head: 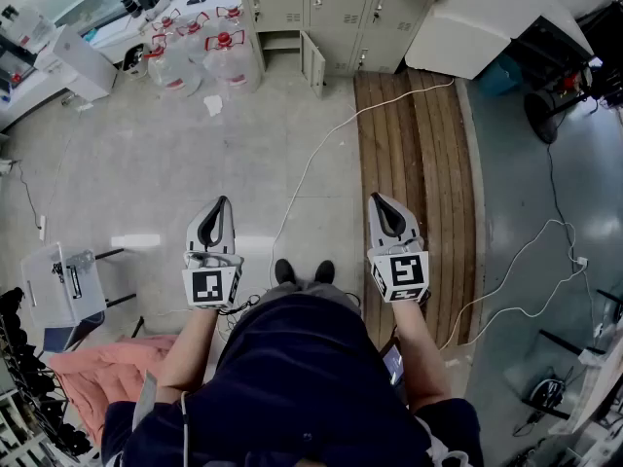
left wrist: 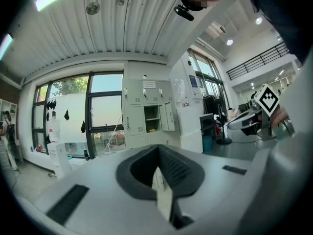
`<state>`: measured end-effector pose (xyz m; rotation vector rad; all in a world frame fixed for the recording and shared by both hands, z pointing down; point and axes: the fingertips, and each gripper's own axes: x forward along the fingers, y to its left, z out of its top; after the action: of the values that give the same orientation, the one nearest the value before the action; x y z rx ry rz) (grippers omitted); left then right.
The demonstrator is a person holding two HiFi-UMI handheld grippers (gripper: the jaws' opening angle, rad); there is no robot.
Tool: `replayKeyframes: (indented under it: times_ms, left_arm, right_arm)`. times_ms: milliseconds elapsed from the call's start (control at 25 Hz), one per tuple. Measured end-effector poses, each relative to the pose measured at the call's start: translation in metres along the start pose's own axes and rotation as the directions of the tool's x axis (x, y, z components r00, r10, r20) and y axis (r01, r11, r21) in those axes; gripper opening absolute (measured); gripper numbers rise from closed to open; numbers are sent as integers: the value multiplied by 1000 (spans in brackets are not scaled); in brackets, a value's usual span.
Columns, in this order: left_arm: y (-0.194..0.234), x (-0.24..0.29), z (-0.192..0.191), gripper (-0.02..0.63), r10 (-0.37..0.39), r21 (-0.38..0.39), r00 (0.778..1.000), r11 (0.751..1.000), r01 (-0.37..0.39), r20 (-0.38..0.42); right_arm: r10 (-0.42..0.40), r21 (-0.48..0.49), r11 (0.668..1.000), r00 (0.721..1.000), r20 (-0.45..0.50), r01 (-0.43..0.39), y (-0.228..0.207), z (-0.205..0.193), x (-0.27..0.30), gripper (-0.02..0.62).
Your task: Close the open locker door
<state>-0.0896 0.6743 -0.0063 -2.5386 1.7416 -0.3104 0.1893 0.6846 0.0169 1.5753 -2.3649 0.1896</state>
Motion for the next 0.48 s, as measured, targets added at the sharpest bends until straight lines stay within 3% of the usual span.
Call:
replayKeyframes:
  times_ms: [480]
  left_arm:
    - [-3, -1, 4, 2, -9, -15, 999, 1000, 10, 33]
  right_arm:
    - [-2, -3, 1000, 1000, -3, 2, 1, -2, -2, -6]
